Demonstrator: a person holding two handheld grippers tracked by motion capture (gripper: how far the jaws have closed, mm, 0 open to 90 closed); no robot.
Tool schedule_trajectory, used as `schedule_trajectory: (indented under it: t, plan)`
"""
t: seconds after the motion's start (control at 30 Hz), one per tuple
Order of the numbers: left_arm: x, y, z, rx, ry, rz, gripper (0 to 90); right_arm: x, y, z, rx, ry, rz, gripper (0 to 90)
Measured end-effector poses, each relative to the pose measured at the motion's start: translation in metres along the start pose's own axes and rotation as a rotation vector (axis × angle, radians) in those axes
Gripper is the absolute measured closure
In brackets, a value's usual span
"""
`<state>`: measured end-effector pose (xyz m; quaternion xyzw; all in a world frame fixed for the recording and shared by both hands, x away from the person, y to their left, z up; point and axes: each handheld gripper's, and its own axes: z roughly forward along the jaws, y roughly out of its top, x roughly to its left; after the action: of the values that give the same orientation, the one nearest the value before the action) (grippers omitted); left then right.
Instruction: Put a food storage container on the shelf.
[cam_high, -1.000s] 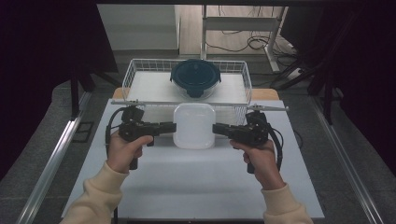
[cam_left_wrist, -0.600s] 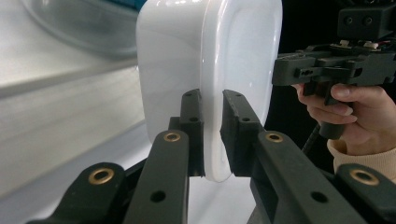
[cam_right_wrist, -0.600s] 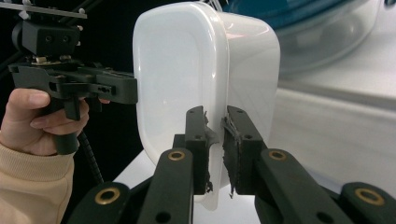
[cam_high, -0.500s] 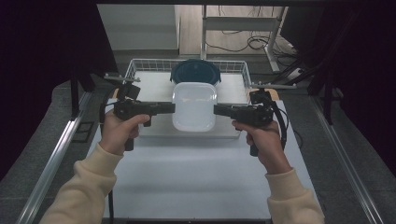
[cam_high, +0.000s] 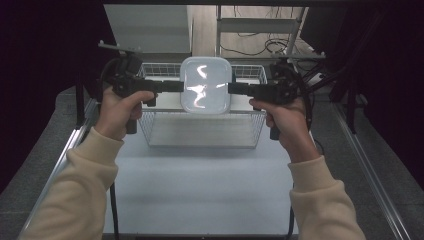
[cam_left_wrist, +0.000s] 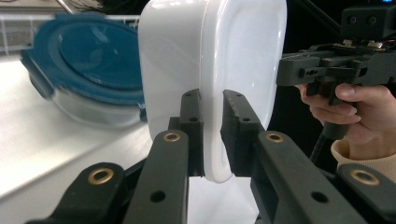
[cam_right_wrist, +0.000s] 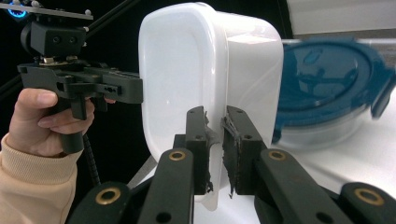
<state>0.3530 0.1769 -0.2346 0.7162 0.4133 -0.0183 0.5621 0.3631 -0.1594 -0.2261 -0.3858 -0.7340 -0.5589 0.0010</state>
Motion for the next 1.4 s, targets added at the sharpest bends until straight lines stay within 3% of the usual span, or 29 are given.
schedule_trajectory:
  t: [0.3, 0.47, 0.57, 0.87, 0.97, 1.07, 1.1, 1.4]
  plan:
    - [0.020, 0.042, 0.003, 0.015, -0.027, -0.024, 79.5, -0.013, 0.042, 0.012, 0.013, 0.008, 0.034, 80.1]
    - [0.032, 0.049, 0.013, 0.025, -0.038, -0.058, 79.6, -0.021, 0.051, 0.016, 0.022, -0.001, 0.055, 80.1]
    - [0.045, 0.051, 0.026, 0.051, -0.030, -0.090, 79.5, -0.040, 0.053, 0.025, 0.051, 0.003, 0.098, 80.1]
    - [0.064, 0.056, 0.044, 0.069, -0.027, -0.150, 79.5, -0.066, 0.056, 0.039, 0.085, 0.005, 0.178, 79.9]
    - [0.069, 0.058, 0.045, 0.064, -0.042, -0.178, 79.0, -0.078, 0.059, 0.044, 0.081, 0.033, 0.233, 79.3]
    - [0.075, 0.061, 0.048, 0.065, -0.055, -0.202, 78.0, -0.083, 0.061, 0.047, 0.083, 0.031, 0.259, 78.1]
    - [0.077, 0.062, 0.050, 0.064, -0.060, -0.215, 76.6, -0.090, 0.065, 0.051, 0.086, 0.037, 0.292, 77.4]
    - [0.112, 0.063, 0.063, 0.037, -0.141, -0.372, 71.7, -0.113, 0.071, 0.068, 0.074, 0.057, 0.415, 75.5]
